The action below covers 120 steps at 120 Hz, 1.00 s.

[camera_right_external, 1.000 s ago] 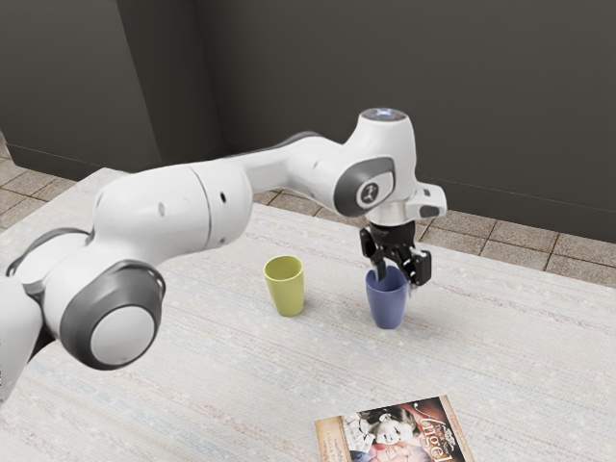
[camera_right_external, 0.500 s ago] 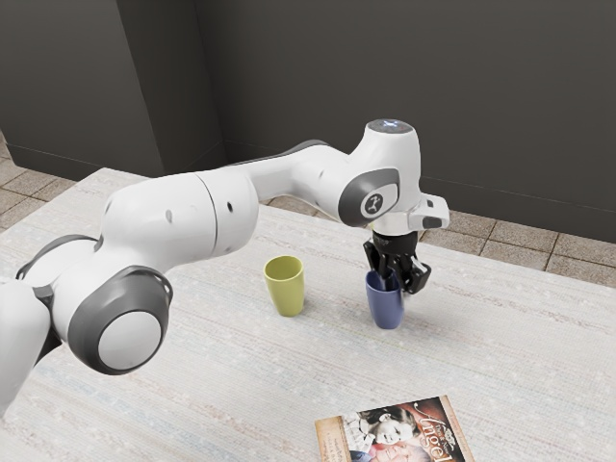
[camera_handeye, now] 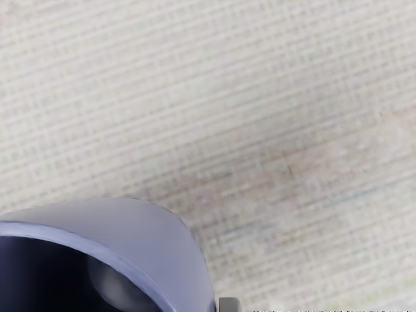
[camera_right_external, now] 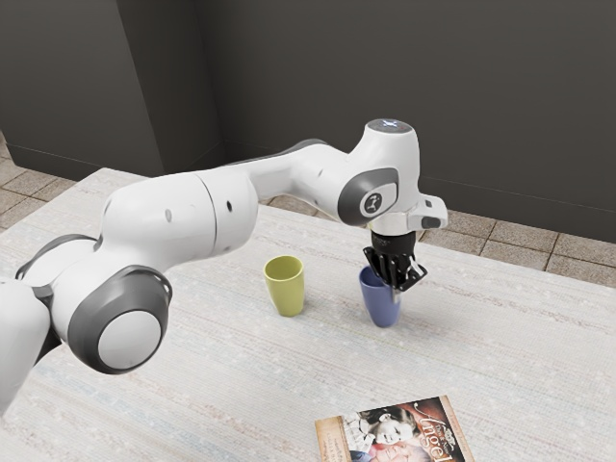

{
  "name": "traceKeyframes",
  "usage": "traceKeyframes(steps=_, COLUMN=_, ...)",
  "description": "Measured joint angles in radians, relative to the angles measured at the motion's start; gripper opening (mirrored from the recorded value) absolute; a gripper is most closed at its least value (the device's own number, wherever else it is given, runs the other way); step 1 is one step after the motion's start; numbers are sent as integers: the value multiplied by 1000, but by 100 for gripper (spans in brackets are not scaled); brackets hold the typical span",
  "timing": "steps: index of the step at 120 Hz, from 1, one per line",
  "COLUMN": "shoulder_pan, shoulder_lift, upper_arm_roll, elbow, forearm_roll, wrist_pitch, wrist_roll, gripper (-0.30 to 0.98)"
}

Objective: Place the right cup onto the left cup

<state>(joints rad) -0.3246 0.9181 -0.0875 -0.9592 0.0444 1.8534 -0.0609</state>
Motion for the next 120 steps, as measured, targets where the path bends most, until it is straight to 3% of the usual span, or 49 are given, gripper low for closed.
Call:
traceKeyframes(steps=44, shoulder_pan=-11, shoulder_lift=-106, upper_arm_roll=24, elbow=-22, forearm_roll=6, wrist_pitch=-31, wrist_roll=-17, gripper=-10)
traceKeyframes(steps=85, shoulder_pan=-18, shoulder_lift=-313, upper_arm_roll=114, elbow=-250, forearm_roll=-27, wrist_pitch=-51, wrist_roll=-27, gripper=-10)
traceKeyframes(steps=120, shoulder_pan=-6, shoulder_lift=-416, upper_arm_roll=172, elbow=-356, forearm_roll=-40, wrist_pitch=-52, wrist_roll=-30, gripper=-10)
